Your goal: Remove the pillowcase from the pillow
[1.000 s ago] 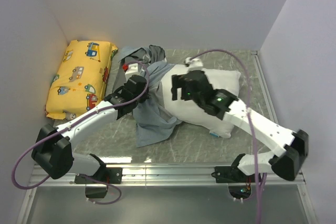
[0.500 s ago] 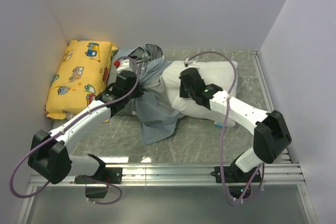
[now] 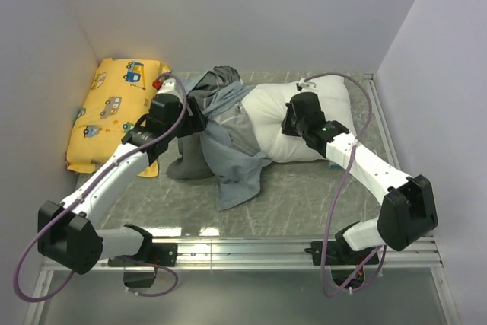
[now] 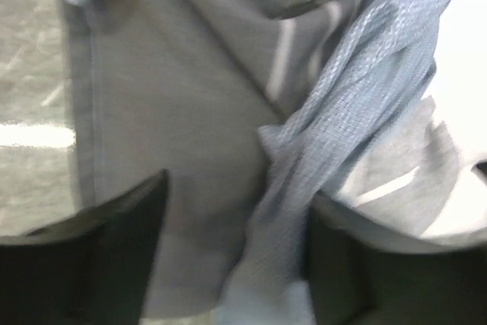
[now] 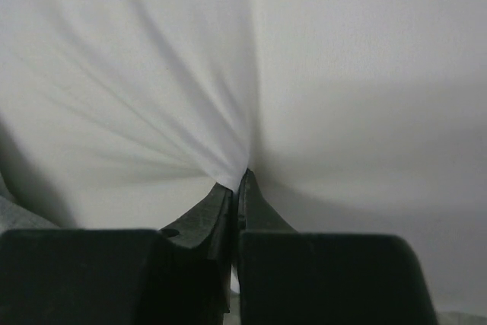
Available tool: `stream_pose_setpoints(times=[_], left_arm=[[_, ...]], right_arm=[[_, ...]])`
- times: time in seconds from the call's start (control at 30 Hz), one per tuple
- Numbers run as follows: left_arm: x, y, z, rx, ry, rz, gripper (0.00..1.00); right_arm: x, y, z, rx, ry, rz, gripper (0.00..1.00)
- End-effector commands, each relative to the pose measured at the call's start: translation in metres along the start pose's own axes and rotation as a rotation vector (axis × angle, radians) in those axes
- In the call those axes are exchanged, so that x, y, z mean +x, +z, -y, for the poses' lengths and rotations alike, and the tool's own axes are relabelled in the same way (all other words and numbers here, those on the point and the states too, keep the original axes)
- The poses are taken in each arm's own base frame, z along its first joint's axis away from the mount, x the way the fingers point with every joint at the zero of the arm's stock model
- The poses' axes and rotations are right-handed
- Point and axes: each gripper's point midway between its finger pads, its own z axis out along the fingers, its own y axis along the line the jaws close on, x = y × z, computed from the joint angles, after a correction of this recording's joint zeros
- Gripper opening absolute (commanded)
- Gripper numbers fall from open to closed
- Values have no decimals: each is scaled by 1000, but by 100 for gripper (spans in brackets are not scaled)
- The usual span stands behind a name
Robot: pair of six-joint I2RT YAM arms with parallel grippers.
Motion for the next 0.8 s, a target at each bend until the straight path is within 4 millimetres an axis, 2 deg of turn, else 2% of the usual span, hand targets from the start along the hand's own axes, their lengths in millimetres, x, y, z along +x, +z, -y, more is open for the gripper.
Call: stream_pose_setpoints(times=[0.0, 0.03, 0.1, 0.2, 0.23, 0.3, 0.37, 0.4, 0.47, 0.5, 0.53, 0.6, 0.7, 0.73, 0.77], left_arm=[[-22, -31, -12, -67, 23, 99, 77], [-18, -34, -25, -120, 18, 109, 82], [-2, -49, -44, -168, 2, 96, 83], [19, -60, -53, -154, -49, 87, 81], [38, -57, -63, -170, -63, 57, 79], [67, -53, -68, -137, -83, 6, 79], [90, -48, -60, -73, -119, -46, 77], [110, -43, -67, -76, -127, -81, 78], [117, -36, -59, -24, -173, -76, 78], [132, -33, -61, -11, -181, -107, 78], [131, -29, -58, 9, -198, -89, 78], [140, -24, -64, -10, -204, -107, 76], [140, -16, -70, -45, -210, -94, 62], [140, -14, -72, -60, -213, -92, 52], [139, -11, -72, -65, -213, -88, 47]], right_arm=[[3, 2, 53, 214, -33, -10, 0], [2, 2, 54, 215, -33, -10, 0], [-3, 2, 52, 204, -28, -5, 0], [-10, 4, 46, 189, -27, 0, 0], [-10, 6, 44, 185, -28, -6, 0], [-16, 8, 39, 170, -25, -2, 0], [-19, 10, 38, 171, -26, -6, 0], [-19, 11, 37, 169, -29, -8, 0], [-20, 11, 34, 159, -30, -10, 0], [-21, 12, 34, 160, -30, -8, 0], [-21, 12, 33, 156, -31, -10, 0], [-21, 12, 32, 149, -33, -13, 0], [-21, 9, 28, 134, -44, -16, 0], [-23, 5, 24, 119, -48, -5, 2], [-25, 3, 22, 114, -55, 3, 7]])
